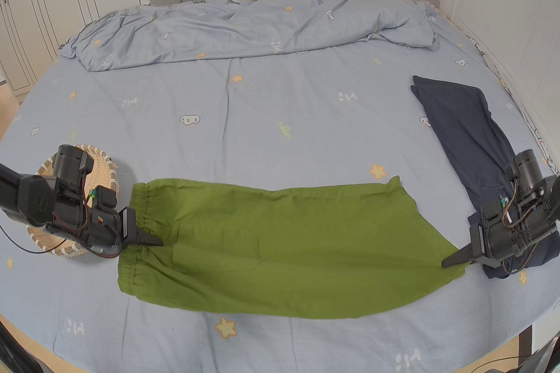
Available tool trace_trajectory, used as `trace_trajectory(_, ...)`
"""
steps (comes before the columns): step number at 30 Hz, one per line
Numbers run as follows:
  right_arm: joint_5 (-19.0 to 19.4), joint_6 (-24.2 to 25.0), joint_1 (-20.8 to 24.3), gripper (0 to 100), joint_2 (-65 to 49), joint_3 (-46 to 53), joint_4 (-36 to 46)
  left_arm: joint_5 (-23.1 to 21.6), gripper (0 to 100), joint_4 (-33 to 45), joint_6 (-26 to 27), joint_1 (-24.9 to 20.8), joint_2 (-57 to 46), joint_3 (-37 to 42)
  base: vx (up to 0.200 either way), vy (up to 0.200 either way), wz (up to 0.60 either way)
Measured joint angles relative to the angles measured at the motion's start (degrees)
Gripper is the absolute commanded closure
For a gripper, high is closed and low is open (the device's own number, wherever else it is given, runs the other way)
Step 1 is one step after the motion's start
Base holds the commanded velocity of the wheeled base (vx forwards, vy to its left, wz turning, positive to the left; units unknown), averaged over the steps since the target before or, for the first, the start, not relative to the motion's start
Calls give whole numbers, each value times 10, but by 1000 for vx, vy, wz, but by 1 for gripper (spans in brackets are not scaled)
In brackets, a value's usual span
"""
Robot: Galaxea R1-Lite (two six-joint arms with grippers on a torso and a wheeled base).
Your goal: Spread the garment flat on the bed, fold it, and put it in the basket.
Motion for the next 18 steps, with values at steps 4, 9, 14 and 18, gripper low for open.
trace_trajectory(4, -2, -3, 12, 100, -27, 61, -43, 1, 100, -7, 24, -2, -26, 56, 0, 0, 0)
trace_trajectory(9, -2, -4, 21, 100, -46, 96, -61, 1, 100, -14, 34, -3, -44, 87, 0, 0, 0)
trace_trajectory(14, -2, -2, 24, 0, -54, 107, -62, 0, 100, -21, 35, -4, -54, 103, 0, 0, 0)
trace_trajectory(18, -2, -1, 24, 0, -57, 108, -62, 0, 100, -59, 35, -4, -61, 121, 0, 0, 0)
